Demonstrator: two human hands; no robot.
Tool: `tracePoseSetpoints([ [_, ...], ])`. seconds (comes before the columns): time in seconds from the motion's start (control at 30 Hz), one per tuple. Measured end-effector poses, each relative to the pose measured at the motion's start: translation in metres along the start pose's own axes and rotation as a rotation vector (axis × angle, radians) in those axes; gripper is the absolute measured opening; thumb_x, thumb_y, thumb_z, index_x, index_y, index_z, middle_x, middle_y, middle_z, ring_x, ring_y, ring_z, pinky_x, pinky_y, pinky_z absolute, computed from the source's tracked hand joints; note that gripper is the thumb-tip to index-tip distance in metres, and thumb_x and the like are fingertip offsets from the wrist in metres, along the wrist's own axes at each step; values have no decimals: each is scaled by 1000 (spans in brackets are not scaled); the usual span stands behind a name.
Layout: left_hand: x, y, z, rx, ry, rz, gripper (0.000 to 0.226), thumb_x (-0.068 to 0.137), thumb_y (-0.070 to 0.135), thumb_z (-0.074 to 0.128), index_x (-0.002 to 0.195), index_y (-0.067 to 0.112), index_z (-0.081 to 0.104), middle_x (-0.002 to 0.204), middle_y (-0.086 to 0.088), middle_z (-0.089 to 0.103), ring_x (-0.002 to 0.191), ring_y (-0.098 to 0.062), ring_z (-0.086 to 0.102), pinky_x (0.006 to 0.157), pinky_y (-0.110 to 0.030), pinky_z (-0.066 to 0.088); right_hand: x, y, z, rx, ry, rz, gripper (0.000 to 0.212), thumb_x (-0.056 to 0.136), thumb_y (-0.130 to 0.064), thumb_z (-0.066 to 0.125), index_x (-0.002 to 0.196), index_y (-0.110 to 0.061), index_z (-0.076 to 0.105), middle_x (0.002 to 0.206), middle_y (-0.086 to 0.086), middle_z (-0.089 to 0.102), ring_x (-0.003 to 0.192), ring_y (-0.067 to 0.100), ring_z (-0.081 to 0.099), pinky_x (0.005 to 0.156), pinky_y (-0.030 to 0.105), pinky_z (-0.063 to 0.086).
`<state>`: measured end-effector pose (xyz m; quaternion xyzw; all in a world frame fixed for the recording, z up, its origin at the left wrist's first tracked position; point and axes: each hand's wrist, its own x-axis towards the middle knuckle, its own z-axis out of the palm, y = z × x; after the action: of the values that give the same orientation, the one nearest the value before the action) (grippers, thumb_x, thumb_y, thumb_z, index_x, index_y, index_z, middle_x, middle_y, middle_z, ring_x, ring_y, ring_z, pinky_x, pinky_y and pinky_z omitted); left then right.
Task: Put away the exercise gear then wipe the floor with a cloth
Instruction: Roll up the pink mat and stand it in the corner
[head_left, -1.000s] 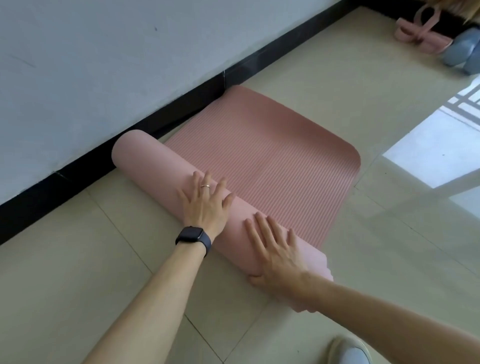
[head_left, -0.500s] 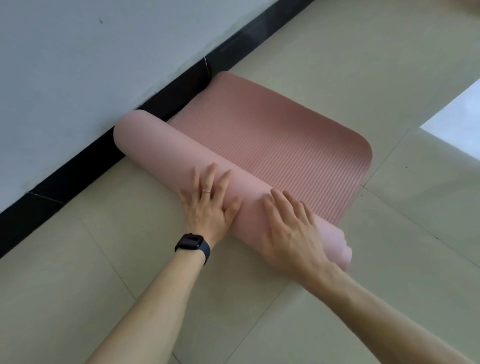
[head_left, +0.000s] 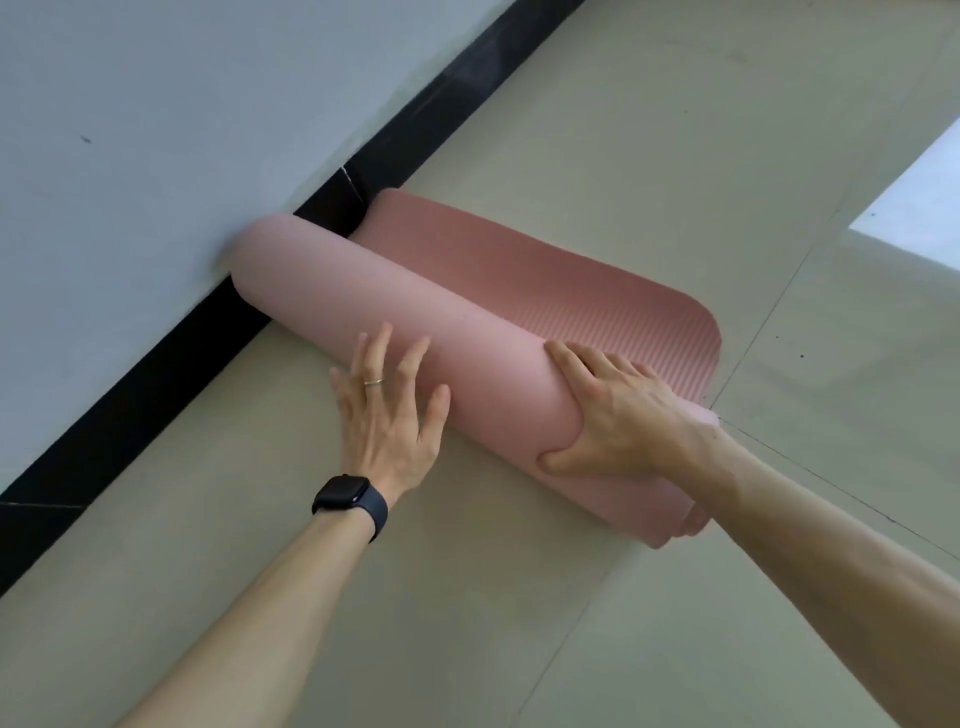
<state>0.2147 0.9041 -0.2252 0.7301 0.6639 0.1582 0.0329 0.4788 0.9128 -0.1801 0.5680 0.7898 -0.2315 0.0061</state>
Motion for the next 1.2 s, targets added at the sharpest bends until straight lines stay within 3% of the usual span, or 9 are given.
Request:
tracePoseSetpoints([
  [0.17,38,14,19,-5,-138,-82,63,95,69,5,154,46,6,165,12,-13,152,-23,-15,113,-71,12,41,49,-18,196,-170,97,128,45,-91,61,154,-44,14,166,-8,2,153,20,-6,124,47,4],
  [0.33,90,45,31,-8,-126,-100,58,95,65,7,151,51,13,165,14,-6,151,-22,-17,115,-68,12,66,90,-42,278,-260,310,152,25,-103,55,155,-48,-2,166,-5,-17,151,21,-21,122,53,-8],
  [0.6,145,83,36,77,-205,-148,51,99,57,14,147,51,30,165,11,9,151,-18,-17,114,-69,-4,107,64,-49,217,-187,239,150,41,-97,61,155,-39,-17,164,11,-20,150,29,-23,118,60,-13],
  [0.77,170,101,41,127,-258,-150,50,102,55,15,147,48,33,165,7,12,151,-20,-16,112,-69,-10,129,85,-49,331,-272,366,154,33,-98,62,155,-41,-12,167,10,-4,153,26,-16,118,61,-12],
  [0.83,176,106,43,154,-276,-150,50,101,55,15,147,47,33,165,6,12,151,-20,-16,111,-69,-12,130,89,-51,344,-275,389,152,34,-98,61,157,-38,-6,166,12,10,154,29,-1,119,59,-6],
  [0.93,171,104,43,161,-256,-149,49,101,54,17,147,48,33,165,7,12,151,-20,-15,111,-70,-11,121,82,-49,269,-162,387,141,38,-99,59,154,-27,23,151,12,37,143,32,31,116,50,17],
  [1.0,160,99,42,139,-234,-145,47,101,53,17,147,50,28,165,8,10,151,-20,-15,112,-71,-8,110,71,-43,215,-51,347,127,41,-98,57,144,-26,40,138,9,45,133,31,40,112,45,25],
  [1.13,136,82,29,119,-316,-138,49,101,58,10,149,57,9,165,13,-5,149,-20,-24,114,-69,-3,86,41,-32,139,-12,300,126,41,-95,57,144,-26,32,151,10,32,139,34,32,116,55,18],
  [1.2,120,72,16,96,-372,-156,49,100,60,9,148,59,-1,164,16,-14,148,-19,-28,116,-64,0,72,25,-27,117,6,283,122,42,-90,60,140,-25,29,146,2,39,131,33,42,107,53,28],
])
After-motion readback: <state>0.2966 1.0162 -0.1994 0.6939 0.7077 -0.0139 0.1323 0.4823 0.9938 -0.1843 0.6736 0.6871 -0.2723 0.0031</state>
